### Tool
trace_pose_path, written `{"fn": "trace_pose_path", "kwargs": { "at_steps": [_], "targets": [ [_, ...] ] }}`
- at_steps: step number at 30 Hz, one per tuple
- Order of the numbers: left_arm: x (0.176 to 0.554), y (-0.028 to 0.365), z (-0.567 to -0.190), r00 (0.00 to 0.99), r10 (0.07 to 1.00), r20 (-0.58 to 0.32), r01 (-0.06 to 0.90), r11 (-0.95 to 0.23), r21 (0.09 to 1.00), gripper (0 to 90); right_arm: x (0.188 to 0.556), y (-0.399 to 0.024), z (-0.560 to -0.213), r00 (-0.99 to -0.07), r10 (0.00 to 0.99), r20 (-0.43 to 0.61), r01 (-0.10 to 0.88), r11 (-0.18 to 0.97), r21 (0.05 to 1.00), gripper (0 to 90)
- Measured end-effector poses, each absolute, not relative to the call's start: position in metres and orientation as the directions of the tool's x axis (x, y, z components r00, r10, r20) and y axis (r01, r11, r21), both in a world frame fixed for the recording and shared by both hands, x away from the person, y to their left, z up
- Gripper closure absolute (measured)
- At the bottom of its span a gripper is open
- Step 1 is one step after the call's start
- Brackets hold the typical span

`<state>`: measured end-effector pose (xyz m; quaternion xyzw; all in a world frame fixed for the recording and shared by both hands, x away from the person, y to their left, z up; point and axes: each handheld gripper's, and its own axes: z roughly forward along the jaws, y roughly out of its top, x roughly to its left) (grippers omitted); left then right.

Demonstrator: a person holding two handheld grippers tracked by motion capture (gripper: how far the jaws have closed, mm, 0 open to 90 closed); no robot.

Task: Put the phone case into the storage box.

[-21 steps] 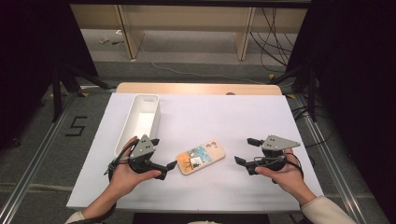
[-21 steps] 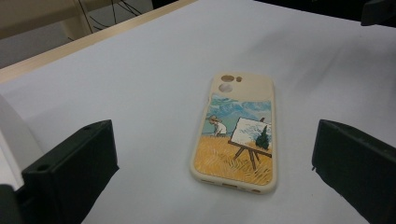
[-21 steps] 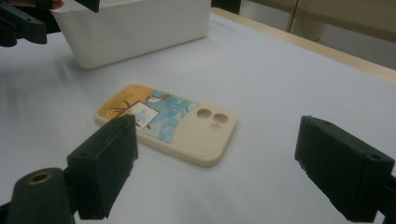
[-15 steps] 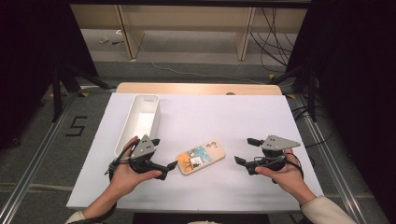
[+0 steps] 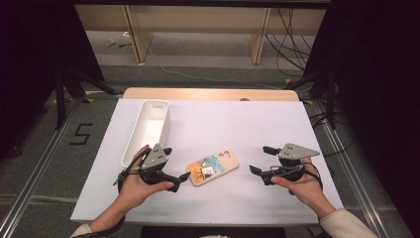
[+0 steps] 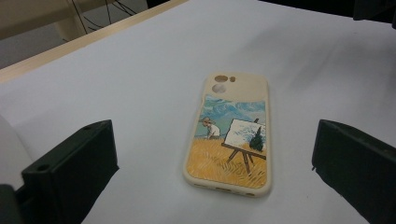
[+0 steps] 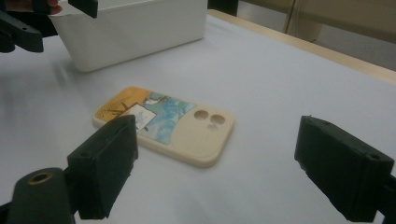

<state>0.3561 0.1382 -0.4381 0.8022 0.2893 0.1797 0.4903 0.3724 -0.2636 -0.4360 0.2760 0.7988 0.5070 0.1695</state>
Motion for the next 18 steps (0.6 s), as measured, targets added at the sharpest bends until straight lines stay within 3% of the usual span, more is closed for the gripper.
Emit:
{"fn": "trace_pose_path", "kwargs": {
  "at_steps": [12, 18],
  "targets": [
    [0.367, 0.121, -0.438, 0.771, 0.637, 0.015, 0.292, -0.374, 0.880, 2.7, 0.373, -0.262, -0.437, -0.789, 0.614, 0.018, 0.280, 0.333, 0.901, 14.8],
    [0.375, 0.107, -0.443, 0.789, 0.615, 0.006, 0.314, -0.411, 0.856, 0.0, 0.373, -0.263, -0.437, -0.788, 0.616, 0.016, 0.279, 0.333, 0.901, 14.9]
  ]
}}
